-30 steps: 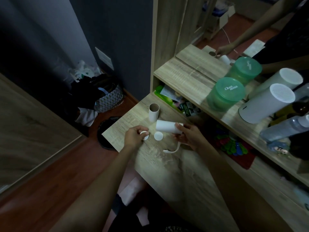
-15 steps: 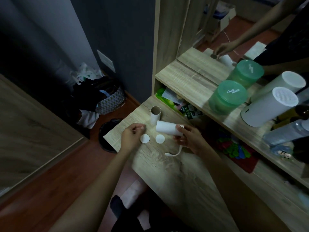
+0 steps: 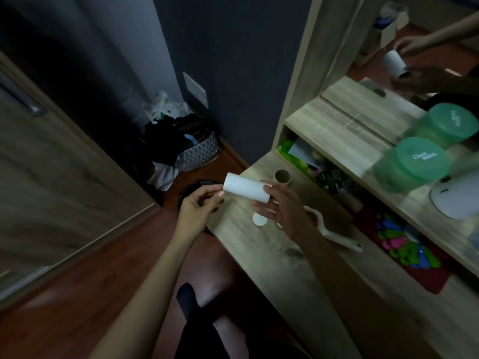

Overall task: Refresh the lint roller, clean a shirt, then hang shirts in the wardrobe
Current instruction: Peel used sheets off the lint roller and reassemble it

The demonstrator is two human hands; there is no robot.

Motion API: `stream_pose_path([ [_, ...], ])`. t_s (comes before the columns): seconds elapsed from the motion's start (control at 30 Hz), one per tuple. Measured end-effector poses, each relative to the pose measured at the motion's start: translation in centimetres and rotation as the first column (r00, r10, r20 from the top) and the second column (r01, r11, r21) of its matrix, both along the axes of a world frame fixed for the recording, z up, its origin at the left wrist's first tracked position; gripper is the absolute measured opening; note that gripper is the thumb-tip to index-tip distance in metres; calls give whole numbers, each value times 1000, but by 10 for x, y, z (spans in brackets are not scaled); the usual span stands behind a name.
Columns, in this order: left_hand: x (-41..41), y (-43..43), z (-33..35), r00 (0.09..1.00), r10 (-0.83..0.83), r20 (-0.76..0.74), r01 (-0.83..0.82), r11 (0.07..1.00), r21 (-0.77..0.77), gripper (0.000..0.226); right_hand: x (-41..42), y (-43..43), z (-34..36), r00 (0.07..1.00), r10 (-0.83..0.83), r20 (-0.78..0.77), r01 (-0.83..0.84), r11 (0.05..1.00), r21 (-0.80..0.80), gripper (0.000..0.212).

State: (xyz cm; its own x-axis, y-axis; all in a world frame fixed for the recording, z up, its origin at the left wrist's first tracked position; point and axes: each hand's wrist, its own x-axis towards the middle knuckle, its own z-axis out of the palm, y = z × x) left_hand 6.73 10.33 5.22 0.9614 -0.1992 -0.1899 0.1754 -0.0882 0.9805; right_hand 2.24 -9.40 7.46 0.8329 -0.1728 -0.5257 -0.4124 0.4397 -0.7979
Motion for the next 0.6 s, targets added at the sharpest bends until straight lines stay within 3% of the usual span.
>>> stream_pose_path([
  [0.27,68,70,-8,993,76,-95,-83,994,-68,14,69,91,-8,997,75,-6,-75,996,-43,19],
  [0.4,112,104,-30,983,87,-160,-101,992,-81,6,105,128,-33,998,30,-47,-41,962,-270,27],
  [0.47,135,118,-54,972,121,-201,-136,989,-63,4,112,136,-58,997,67,-34,-75,819,-568,32],
  [0.53,155,127,-83,957,160,-241,-167,986,-11,5,113,142,-85,987,151,-55,-135,591,-796,36],
  [0.6,172,133,-117,940,196,-280,-186,980,65,8,116,148,-108,966,215,-143,-213,347,-913,38],
])
